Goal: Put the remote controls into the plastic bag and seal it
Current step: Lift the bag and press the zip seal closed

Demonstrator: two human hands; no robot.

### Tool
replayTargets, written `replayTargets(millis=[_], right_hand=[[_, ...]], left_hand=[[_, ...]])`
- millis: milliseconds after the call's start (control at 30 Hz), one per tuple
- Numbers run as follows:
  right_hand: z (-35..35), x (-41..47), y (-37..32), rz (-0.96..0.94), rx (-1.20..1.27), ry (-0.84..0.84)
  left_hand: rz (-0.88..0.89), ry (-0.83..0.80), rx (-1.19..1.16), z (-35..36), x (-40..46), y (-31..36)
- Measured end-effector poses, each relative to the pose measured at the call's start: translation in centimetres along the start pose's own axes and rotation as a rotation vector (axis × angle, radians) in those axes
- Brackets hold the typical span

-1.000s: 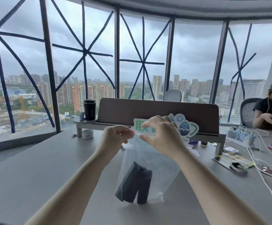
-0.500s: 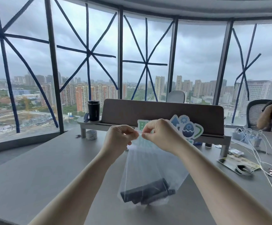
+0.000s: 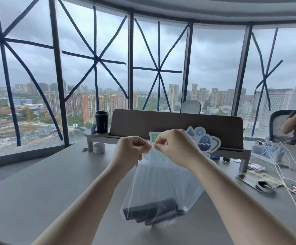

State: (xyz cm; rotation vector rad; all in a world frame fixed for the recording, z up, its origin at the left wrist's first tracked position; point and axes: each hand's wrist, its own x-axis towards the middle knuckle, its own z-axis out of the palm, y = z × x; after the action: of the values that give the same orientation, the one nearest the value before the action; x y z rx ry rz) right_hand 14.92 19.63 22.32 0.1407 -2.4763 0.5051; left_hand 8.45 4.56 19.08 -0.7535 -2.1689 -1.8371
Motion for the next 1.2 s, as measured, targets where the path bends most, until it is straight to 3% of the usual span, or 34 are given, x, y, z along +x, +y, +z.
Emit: replayTargets(millis=[167, 333, 667, 1200], right_hand=[[-0.2, 0.2, 0.4, 0.033, 0.109, -0.051], [0.2, 0.1, 0.1, -0.012, 0.047, -0.136], [1.4, -1.0, 0.4, -0.174, -0.228, 0.024], [0.7, -3.4, 3.7, -0.131, -0.351, -0.031]], left_hand=[[0.028, -0.023, 0.016, -0.2, 0.2, 0.2], [0.022, -0.028, 0.054, -0.2, 0.3, 0.1], [0.092, 0.175, 0.103, 0.3, 0.5, -0.4], [-0.051, 0.392, -0.205, -4.1, 2.0, -2.5]])
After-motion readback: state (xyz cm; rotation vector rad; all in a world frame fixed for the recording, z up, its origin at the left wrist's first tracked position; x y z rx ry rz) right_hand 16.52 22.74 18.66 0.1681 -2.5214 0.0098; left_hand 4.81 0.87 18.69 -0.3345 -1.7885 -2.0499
